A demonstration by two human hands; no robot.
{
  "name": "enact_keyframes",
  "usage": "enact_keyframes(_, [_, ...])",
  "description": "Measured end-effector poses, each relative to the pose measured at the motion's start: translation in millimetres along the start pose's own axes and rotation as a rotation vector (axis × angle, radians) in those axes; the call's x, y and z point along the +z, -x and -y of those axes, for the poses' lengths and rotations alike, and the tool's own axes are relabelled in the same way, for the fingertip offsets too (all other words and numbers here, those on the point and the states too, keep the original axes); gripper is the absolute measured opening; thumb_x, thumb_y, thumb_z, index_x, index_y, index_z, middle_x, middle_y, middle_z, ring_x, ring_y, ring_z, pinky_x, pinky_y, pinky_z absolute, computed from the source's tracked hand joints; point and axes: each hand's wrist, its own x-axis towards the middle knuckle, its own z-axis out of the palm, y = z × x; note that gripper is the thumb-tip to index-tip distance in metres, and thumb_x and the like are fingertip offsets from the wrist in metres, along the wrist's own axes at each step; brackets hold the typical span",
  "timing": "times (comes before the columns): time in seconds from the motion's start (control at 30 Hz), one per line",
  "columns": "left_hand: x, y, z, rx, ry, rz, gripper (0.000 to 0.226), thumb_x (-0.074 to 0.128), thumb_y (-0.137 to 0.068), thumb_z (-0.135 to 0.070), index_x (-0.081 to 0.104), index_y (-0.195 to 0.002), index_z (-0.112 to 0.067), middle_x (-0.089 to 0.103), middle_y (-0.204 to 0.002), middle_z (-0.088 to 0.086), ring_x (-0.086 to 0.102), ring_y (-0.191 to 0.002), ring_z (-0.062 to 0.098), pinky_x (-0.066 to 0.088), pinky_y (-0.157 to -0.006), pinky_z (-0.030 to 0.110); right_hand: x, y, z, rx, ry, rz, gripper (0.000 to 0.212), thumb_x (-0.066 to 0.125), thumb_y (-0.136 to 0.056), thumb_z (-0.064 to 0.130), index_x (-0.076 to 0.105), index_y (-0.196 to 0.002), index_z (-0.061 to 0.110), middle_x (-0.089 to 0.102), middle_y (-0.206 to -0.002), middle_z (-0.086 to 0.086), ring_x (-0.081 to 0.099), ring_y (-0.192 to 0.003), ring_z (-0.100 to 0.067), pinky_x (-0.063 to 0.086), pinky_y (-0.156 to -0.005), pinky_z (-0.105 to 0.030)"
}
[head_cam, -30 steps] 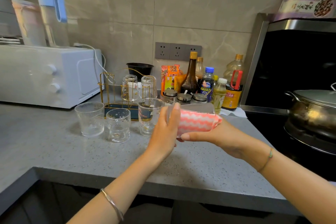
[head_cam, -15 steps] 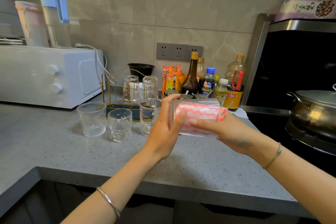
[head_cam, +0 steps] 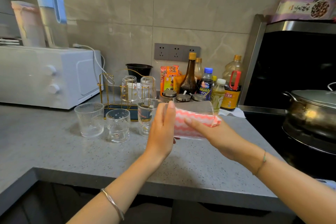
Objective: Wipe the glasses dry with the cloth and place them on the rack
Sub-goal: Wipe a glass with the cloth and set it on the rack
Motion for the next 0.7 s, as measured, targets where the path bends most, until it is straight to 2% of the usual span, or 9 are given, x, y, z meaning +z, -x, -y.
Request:
enact_keyframes(0.1, [-5.1, 1.3, 1.7, 0.23, -0.08, 0.008, 0.035, 0.032, -0.086, -0.072, 0.047, -0.089, -0.04, 0.053, -0.072, -0.009, 0.056, -0.067, 0.011, 0.047, -0.058, 0.033, -0.8, -0.1, 0.9, 0.042, -0.13, -0.018, 0.024, 0.06, -0.072, 0.04, 0.072, -0.088, 0.027, 0.076, -0.091, 0.01, 0.07, -0.088, -0.002, 0.046, -0.078, -0.015])
enact_keyframes(0.2, [-13.3, 0.0, -0.3, 0.487, -0.191, 0.065, 0.046, 0.029, -0.089, -0.073, 0.043, -0.11, -0.034, 0.057, -0.098, -0.013, 0.06, -0.084, 0.005, 0.049, -0.07, 0.014, -5.3, 1.8, 6.1, 0.066, -0.267, 0.002, 0.023, 0.061, -0.074, 0.033, 0.073, -0.087, 0.02, 0.076, -0.086, 0.004, 0.072, -0.081, -0.006, 0.051, -0.067, -0.012])
enact_keyframes(0.3, [-15.8, -4.2, -1.3, 0.552, -0.217, 0.09, 0.056, 0.028, -0.092, -0.07, 0.039, -0.123, -0.024, 0.045, -0.115, -0.034, 0.051, -0.1, -0.007, 0.041, -0.083, 0.006, -8.5, 0.3, 11.9, 0.013, -0.188, 0.028, 0.026, 0.065, -0.072, 0.033, 0.071, -0.095, 0.022, 0.076, -0.096, 0.004, 0.071, -0.092, -0.009, 0.05, -0.085, -0.022])
enact_keyframes(0.37, [-14.9, -5.3, -2.8, 0.49, -0.213, 0.098, 0.061, 0.026, -0.088, -0.075, 0.034, -0.129, -0.03, 0.036, -0.123, -0.043, 0.048, -0.11, -0.005, 0.039, -0.09, 0.009, -10.0, -1.6, 15.2, -0.049, -0.15, 0.01, 0.024, 0.064, -0.074, 0.031, 0.07, -0.095, 0.022, 0.076, -0.095, 0.006, 0.07, -0.092, -0.006, 0.052, -0.079, -0.016])
enact_keyframes(0.4, [-14.0, -5.1, -3.8, 0.428, -0.216, 0.111, 0.063, 0.026, -0.086, -0.077, 0.031, -0.133, -0.034, 0.035, -0.13, -0.039, 0.051, -0.11, 0.002, 0.043, -0.091, 0.017, -11.1, -3.0, 15.6, -0.08, -0.132, -0.011, 0.02, 0.064, -0.075, 0.029, 0.069, -0.094, 0.023, 0.076, -0.092, 0.009, 0.07, -0.089, -0.004, 0.051, -0.073, -0.011])
enact_keyframes(0.47, [-11.6, -3.8, -8.0, 0.254, -0.168, 0.168, 0.064, 0.027, -0.083, -0.075, 0.026, -0.137, -0.041, 0.038, -0.142, -0.015, 0.059, -0.096, 0.018, 0.053, -0.071, 0.029, -12.2, -4.8, 15.5, -0.139, -0.037, -0.057, 0.014, 0.065, -0.075, 0.03, 0.068, -0.088, 0.027, 0.075, -0.086, 0.013, 0.07, -0.082, 0.0, 0.051, -0.069, -0.009])
enact_keyframes(0.53, [-9.2, -4.5, -14.5, 0.031, -0.027, 0.212, 0.076, 0.025, -0.077, -0.078, 0.033, -0.136, -0.032, 0.052, -0.125, 0.011, 0.061, -0.069, 0.009, 0.047, -0.049, 0.024, -12.7, -6.6, 14.4, -0.194, 0.121, -0.074, 0.013, 0.065, -0.074, 0.034, 0.066, -0.087, 0.033, 0.073, -0.082, 0.021, 0.069, -0.081, 0.001, 0.052, -0.069, -0.011])
enact_keyframes(0.6, [-9.1, -7.2, -19.1, -0.228, 0.1, 0.231, 0.098, 0.022, -0.074, -0.091, 0.044, -0.135, -0.018, 0.06, -0.106, 0.013, 0.058, -0.058, 0.007, 0.043, -0.044, 0.024, -11.9, -7.0, 13.0, -0.22, 0.247, -0.058, 0.011, 0.067, -0.076, 0.032, 0.065, -0.087, 0.035, 0.071, -0.079, 0.028, 0.068, -0.079, 0.004, 0.051, -0.067, -0.01])
enact_keyframes(0.7, [-8.4, -8.3, -18.3, -0.35, 0.107, 0.202, 0.104, 0.021, -0.068, -0.09, 0.047, -0.138, -0.018, 0.061, -0.124, 0.014, 0.057, -0.061, 0.011, 0.042, -0.044, 0.021, -9.6, -4.9, 8.5, -0.212, 0.246, -0.013, 0.016, 0.069, -0.075, 0.03, 0.064, -0.089, 0.036, 0.07, -0.08, 0.03, 0.067, -0.082, 0.007, 0.049, -0.069, -0.008])
